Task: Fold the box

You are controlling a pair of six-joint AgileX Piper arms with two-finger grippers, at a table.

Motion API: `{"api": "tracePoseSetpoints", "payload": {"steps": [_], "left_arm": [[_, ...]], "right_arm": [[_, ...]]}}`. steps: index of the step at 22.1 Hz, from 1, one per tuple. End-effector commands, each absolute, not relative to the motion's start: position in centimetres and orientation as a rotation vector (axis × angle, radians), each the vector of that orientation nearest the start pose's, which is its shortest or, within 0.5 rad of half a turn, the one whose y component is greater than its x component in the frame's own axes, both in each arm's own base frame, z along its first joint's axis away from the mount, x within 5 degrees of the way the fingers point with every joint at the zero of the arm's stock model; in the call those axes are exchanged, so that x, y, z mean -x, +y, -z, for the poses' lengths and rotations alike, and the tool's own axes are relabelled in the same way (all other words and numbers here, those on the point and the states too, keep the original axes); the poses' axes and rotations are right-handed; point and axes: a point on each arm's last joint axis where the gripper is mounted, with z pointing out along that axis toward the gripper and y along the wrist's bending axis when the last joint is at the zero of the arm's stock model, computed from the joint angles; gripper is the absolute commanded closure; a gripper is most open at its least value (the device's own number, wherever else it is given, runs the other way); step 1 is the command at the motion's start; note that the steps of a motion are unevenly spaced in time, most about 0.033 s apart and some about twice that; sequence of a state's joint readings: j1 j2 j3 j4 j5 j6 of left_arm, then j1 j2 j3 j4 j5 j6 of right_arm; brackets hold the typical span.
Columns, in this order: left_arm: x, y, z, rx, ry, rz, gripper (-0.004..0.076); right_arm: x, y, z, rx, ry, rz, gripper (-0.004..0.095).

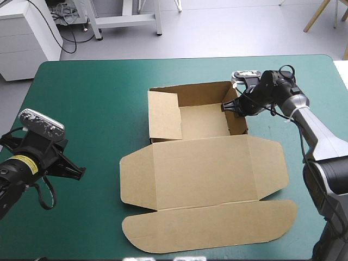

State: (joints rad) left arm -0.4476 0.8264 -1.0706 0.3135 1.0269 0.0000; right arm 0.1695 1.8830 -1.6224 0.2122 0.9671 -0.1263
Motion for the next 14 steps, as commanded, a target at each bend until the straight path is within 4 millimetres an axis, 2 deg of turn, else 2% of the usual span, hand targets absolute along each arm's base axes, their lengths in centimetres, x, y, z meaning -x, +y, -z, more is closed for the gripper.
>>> {"api": "tracePoseSetpoints", "payload": {"steps": [1, 5, 6, 7, 8, 9, 10, 11, 12, 14], "left_arm": [[-13.3, -3.8, -41.6, -0.519, 2.078, -0.127, 0.0734], [-13.3, -3.8, -41.6, -0.519, 2.078, -0.127, 0.0734], [-13.3, -3.8, -41.6, -0.52, 2.077, -0.132, 0.0734], [-13.3, -3.8, -41.6, -0.52, 2.077, -0.132, 0.0734], [-13.3, -3.8, -41.6, -0.52, 2.077, -0.132, 0.0734], [-13.3, -3.8, -41.6, -0.52, 2.077, -0.132, 0.0734], [-13.3, -3.8, -41.6, -0.52, 2.077, -0.132, 0.0734], [-13.3, -3.8, -41.6, -0.52, 2.077, -0.132, 0.0734], [-13.3, -3.8, -41.6, -0.52, 2.077, -0.132, 0.0734], [-13.3, -3.8, -41.6, -0.52, 2.075, -0.131, 0.0734]], "right_arm": [[-39.6, 8.4, -30.4, 0.33, 2.642, -0.278, 0.0555], [-39.6, 8.4, -33.4, 0.354, 2.563, -0.274, 0.0203], [-39.2, 8.2, -35.4, 0.361, 2.512, -0.253, 0.0118], [-38.9, 8.1, -36.5, 0.366, 2.486, -0.237, 0.0102], [-38.0, 7.7, -39.0, 0.363, 2.429, -0.204, 0.0102], [-37.4, 7.4, -40.1, 0.363, 2.407, -0.181, 0.0102], [-35.9, 7.0, -42.3, 0.352, 2.372, -0.153, 0.0102], [-35.3, 6.8, -43.1, 0.354, 2.36, -0.145, 0.0102], [-33.5, 6.5, -44.7, 0.358, 2.347, -0.14, 0.0102], [-32.0, 6.3, -45.7, 0.363, 2.348, -0.14, 0.0102]]}}
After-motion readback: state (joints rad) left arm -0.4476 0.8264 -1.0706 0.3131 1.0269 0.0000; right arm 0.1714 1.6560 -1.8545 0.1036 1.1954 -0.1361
